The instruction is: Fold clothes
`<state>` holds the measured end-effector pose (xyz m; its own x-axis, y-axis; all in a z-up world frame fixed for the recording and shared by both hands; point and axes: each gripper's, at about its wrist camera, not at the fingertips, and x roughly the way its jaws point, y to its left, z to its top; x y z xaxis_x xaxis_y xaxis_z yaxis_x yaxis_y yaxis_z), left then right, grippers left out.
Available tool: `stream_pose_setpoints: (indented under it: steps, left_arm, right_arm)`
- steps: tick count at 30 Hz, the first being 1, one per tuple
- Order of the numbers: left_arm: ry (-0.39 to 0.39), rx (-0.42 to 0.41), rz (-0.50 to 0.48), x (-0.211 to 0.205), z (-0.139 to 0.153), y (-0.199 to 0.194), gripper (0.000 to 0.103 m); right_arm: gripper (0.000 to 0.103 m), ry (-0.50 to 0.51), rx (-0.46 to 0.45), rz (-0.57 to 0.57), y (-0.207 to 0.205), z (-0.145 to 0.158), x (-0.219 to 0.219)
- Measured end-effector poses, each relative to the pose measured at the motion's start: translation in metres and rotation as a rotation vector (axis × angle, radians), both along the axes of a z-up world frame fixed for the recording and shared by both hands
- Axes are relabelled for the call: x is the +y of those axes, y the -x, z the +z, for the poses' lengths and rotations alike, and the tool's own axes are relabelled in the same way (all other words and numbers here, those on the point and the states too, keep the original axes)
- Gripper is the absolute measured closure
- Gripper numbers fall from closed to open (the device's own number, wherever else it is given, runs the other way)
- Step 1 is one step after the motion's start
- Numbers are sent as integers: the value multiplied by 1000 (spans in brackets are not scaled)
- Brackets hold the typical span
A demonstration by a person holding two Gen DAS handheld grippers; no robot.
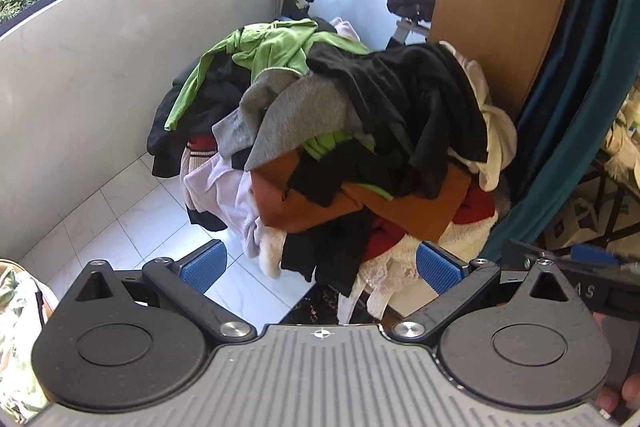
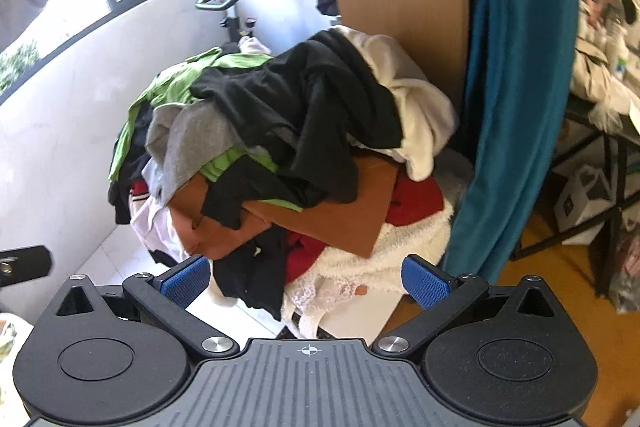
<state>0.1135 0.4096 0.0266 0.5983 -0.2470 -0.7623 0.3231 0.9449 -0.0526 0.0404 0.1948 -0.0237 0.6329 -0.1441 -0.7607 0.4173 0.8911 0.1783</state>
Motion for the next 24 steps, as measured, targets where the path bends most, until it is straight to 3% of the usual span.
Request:
stream_pose_setpoints:
  steps: [7,14,19,21,24]
  left_arm:
    - [5,-5,-14,-2,-3,5,0]
    - [64,24,90,6,-9,-4,0]
    - [171,12,159,10,-13,-3,0]
    - [179,24,176,11,-14,-3,0]
    - [190,40,202,12,-14,-3,0]
  right_arm:
    - [1,-38,9,-92,11,-11,-22]
    - [1,68,57,35,-7,2,-7]
    - [1,149,58,117,-13,16,-6]
    - [1,171,58,131,-14,21,-7]
    - [1,145,53,131,-12,22,-10]
